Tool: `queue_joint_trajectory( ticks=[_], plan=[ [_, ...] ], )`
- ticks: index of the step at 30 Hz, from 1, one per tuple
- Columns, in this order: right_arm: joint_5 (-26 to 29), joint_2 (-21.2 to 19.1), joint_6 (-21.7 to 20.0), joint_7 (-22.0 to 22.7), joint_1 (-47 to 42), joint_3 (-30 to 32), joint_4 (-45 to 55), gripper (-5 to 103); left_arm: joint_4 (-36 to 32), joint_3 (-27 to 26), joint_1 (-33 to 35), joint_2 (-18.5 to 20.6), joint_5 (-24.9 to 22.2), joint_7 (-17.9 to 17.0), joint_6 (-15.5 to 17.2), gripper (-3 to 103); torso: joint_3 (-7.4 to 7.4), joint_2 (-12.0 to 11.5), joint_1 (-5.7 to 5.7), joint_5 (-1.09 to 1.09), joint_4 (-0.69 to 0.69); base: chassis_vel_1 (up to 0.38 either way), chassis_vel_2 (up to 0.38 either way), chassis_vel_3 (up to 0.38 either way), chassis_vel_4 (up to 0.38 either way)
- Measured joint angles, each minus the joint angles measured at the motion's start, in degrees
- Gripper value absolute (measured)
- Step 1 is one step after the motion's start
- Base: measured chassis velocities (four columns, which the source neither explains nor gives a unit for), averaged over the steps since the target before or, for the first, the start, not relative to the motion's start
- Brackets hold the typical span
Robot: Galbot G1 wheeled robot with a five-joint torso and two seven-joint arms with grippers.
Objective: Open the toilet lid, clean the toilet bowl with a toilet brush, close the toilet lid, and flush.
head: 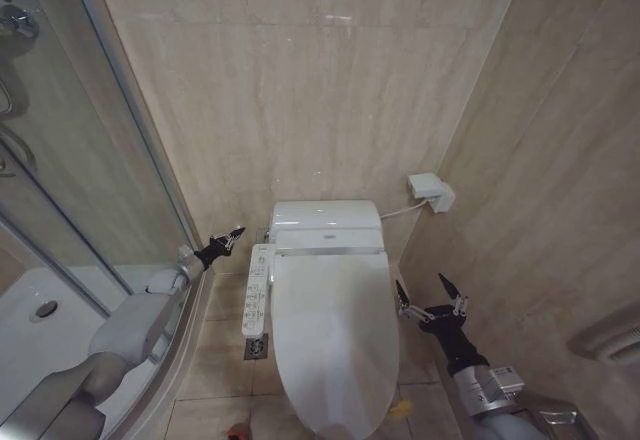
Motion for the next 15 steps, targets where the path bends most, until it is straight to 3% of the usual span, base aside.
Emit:
queue_joint_trajectory(
  ticks=[15],
  plan=[
    [0.0,0.0,0.0,0.0,0.0,0.0,0.0,100,0.8,-0.1,0.8,0.0,0.0,0.7,-1.0,0,0.0,0.0,0.0,0.0,0.0,-0.058,0.033,0.058,-0.028]
  ],
)
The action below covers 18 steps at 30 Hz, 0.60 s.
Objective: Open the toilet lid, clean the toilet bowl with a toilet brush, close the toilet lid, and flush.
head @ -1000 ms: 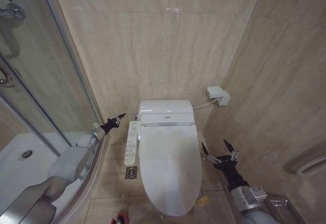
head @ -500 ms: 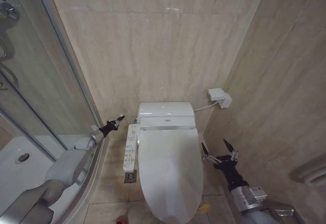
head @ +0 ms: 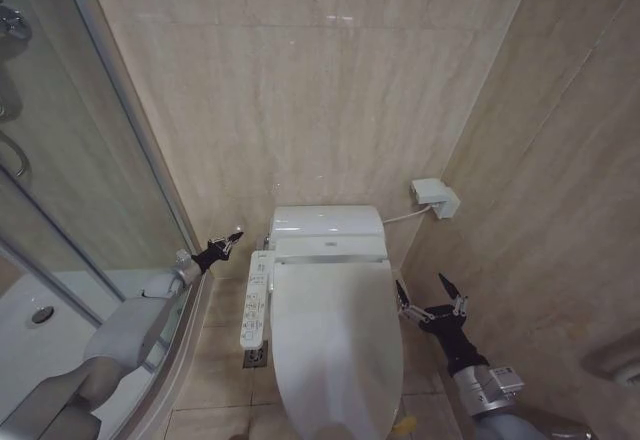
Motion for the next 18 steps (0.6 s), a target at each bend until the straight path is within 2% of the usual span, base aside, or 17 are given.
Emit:
queue_joint_trajectory(
  ticks=[7,18],
  plan=[
    [0.0,0.0,0.0,0.0,0.0,0.0,0.0,100,1.9,0.8,-0.5,-1.0,0.5,1.3,-0.5,0,0.0,0.0,0.0,0.01,-0.01,-0.027,-0.002,0.022,-0.003],
    [0.0,0.0,0.0,0.0,0.0,0.0,0.0,100,4.3,1.3,0.1,-0.9,2.5,6.0,-1.6,0,0.0,0.0,-0.01,0.0,0.01,0.0,0.0,0.0,0.0]
  ],
)
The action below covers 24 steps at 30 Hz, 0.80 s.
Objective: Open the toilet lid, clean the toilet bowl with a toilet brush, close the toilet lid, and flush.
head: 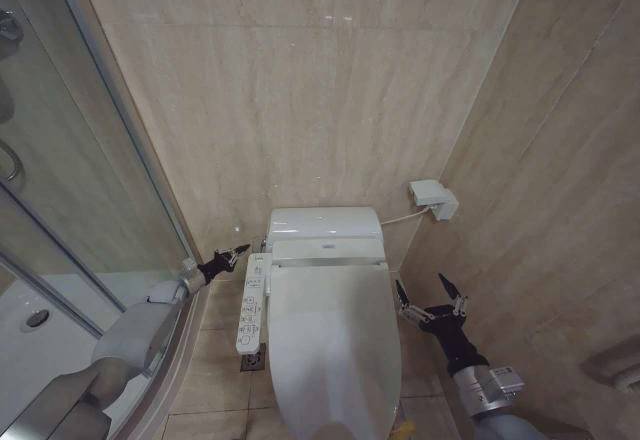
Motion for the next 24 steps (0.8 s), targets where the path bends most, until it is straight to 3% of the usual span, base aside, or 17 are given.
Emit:
queue_joint_trajectory(
  ticks=[24],
  plan=[
    [0.0,0.0,0.0,0.0,0.0,0.0,0.0,100,2.3,-1.0,-0.9,-1.2,1.0,1.4,-0.7,0,0.0,0.0,0.0,0.0,-0.01,0.0,0.0,0.0,0.0]
  ],
)
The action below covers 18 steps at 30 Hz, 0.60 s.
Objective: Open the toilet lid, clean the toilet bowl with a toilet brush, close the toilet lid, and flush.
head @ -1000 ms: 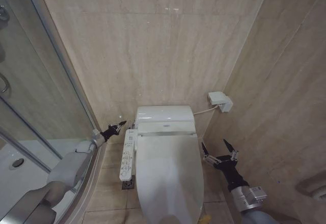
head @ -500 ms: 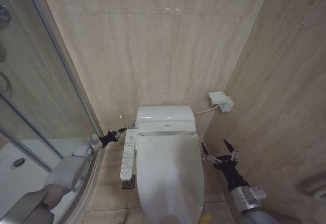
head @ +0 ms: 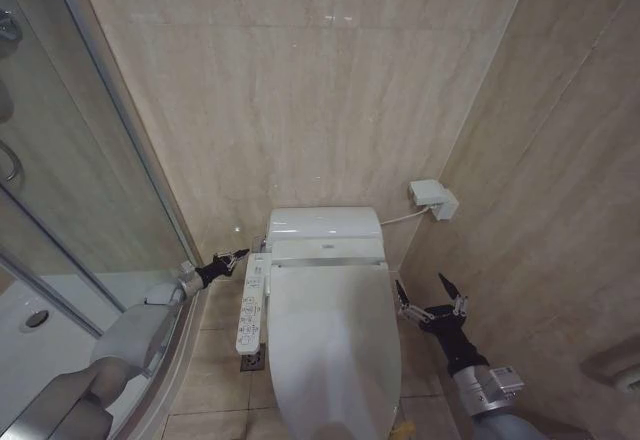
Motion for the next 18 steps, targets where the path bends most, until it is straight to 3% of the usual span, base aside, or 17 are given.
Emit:
queue_joint_trajectory(
  ticks=[18],
  plan=[
    [0.0,0.0,0.0,0.0,0.0,0.0,0.0,100,1.0,-0.6,-0.5,-0.9,1.0,-0.2,-0.5,0,0.0,0.0,0.0,0.0,0.01,0.0,0.0,0.0,0.0]
  ],
)
